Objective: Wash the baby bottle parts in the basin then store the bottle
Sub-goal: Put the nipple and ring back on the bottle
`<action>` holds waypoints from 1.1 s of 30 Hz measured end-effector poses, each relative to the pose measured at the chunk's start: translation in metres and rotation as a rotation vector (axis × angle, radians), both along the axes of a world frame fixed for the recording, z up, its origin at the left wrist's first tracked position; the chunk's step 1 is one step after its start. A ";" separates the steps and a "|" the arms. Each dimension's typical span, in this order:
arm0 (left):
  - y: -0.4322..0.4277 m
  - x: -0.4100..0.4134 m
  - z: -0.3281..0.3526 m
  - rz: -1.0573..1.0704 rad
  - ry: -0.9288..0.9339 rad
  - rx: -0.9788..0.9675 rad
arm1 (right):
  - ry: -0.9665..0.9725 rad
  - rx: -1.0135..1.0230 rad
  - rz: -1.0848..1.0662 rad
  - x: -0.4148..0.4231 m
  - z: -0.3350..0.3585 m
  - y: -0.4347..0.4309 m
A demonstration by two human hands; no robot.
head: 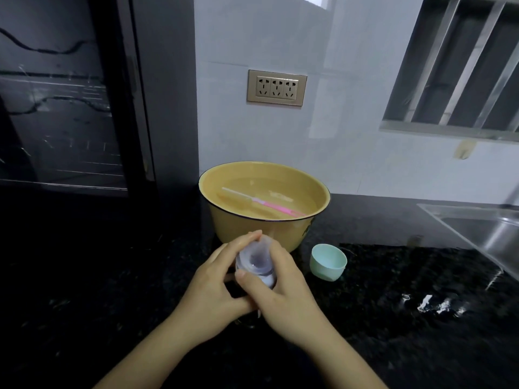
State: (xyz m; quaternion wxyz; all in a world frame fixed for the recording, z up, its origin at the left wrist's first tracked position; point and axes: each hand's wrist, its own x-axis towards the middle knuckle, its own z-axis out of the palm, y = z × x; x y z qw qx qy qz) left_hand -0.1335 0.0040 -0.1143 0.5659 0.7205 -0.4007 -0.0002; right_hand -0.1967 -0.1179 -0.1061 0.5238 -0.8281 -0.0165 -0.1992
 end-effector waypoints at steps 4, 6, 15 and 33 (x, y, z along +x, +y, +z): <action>-0.002 -0.001 -0.002 0.020 -0.017 -0.006 | 0.023 0.102 -0.031 0.004 0.000 0.002; -0.001 -0.001 -0.003 0.008 -0.016 -0.012 | 0.011 0.096 -0.102 0.005 0.002 -0.001; -0.003 0.001 0.001 -0.051 0.087 -0.038 | -0.046 0.232 -0.196 -0.003 0.022 -0.013; -0.022 0.006 0.013 0.013 0.356 -0.458 | -0.069 0.715 -0.201 -0.020 0.017 -0.031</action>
